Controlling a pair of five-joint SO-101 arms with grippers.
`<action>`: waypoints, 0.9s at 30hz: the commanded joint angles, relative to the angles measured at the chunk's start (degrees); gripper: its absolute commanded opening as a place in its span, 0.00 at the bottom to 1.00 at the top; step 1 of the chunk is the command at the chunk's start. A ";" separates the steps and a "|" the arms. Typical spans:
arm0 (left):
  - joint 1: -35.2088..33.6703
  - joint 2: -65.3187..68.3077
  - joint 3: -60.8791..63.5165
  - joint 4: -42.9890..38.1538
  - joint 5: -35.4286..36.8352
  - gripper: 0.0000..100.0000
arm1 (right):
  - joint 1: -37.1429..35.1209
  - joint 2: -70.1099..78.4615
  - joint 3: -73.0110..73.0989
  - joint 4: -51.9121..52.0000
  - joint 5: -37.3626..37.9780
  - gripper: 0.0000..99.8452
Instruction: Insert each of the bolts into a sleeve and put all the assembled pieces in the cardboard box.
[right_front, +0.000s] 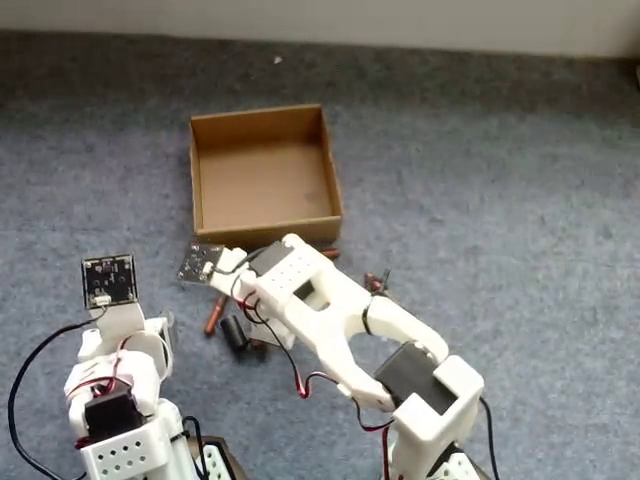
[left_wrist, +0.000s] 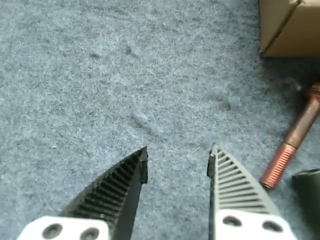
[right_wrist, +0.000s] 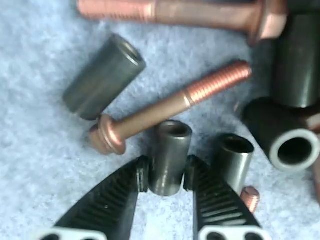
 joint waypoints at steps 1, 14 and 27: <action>-0.31 -0.48 -0.40 -0.97 -0.44 0.22 | -0.66 -0.84 -0.04 -2.15 0.18 0.11; 1.19 -0.48 1.89 -6.59 -0.44 0.22 | 2.77 -10.15 -0.48 6.90 -0.18 0.00; 1.19 -0.40 -2.68 -4.57 -0.44 0.22 | 15.87 -45.23 12.00 16.04 -8.53 0.00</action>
